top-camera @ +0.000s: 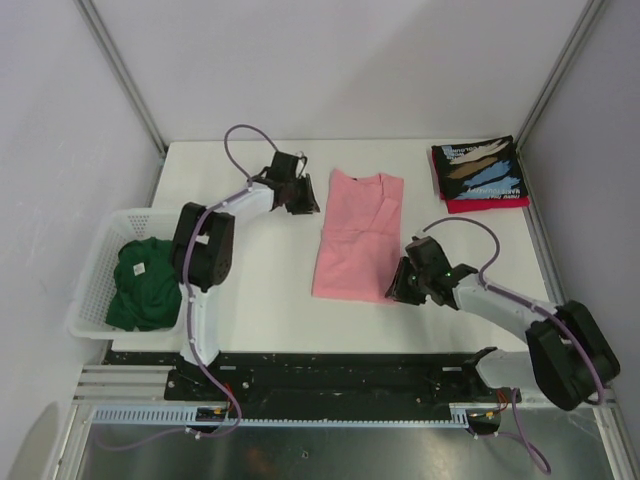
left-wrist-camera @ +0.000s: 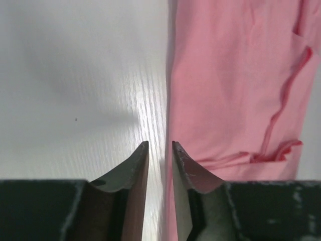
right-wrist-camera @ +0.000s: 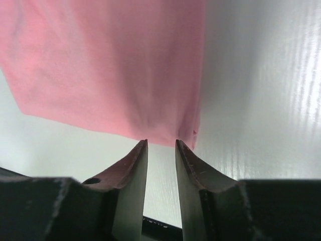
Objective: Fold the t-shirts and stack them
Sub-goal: Fold the folded rectangular tshirt in 1/3 of the way
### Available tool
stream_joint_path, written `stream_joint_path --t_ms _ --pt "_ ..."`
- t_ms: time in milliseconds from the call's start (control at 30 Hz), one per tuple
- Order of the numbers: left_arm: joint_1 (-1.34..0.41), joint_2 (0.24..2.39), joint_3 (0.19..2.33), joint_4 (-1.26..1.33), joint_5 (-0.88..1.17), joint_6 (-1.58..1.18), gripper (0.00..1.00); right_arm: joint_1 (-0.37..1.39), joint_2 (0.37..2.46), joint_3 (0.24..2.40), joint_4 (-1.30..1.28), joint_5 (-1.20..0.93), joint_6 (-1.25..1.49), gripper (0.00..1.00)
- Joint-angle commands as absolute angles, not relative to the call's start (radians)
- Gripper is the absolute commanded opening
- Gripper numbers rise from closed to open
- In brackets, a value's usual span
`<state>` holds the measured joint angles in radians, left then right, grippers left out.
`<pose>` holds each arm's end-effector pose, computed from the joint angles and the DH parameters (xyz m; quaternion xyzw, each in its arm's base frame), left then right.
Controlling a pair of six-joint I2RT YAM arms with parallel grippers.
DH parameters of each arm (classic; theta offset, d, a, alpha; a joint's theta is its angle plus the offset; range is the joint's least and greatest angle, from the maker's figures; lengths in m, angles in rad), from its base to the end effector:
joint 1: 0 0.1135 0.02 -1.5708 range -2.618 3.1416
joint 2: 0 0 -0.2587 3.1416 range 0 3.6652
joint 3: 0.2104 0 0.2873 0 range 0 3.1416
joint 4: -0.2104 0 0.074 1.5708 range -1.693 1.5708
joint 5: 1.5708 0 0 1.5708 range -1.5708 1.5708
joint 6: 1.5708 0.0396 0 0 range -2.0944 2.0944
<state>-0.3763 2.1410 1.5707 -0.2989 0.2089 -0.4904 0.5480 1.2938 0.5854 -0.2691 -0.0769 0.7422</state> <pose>0.4632 -0.1919 0.1440 -0.0175 0.9345 -0.2324 0.2691 0.2247 0.1407 0.1310 0.0815 0.9522 0.2050 0.2113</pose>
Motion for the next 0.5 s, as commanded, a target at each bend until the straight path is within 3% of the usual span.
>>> stream_joint_path --t_ms 0,467 --pt "-0.376 1.934 1.504 -0.308 0.214 -0.485 0.32 0.512 1.175 0.587 -0.367 -0.064 0.753 0.36" --pt "-0.51 1.563 0.988 -0.264 0.208 -0.585 0.35 0.489 1.235 0.585 -0.341 -0.084 0.784 0.37"
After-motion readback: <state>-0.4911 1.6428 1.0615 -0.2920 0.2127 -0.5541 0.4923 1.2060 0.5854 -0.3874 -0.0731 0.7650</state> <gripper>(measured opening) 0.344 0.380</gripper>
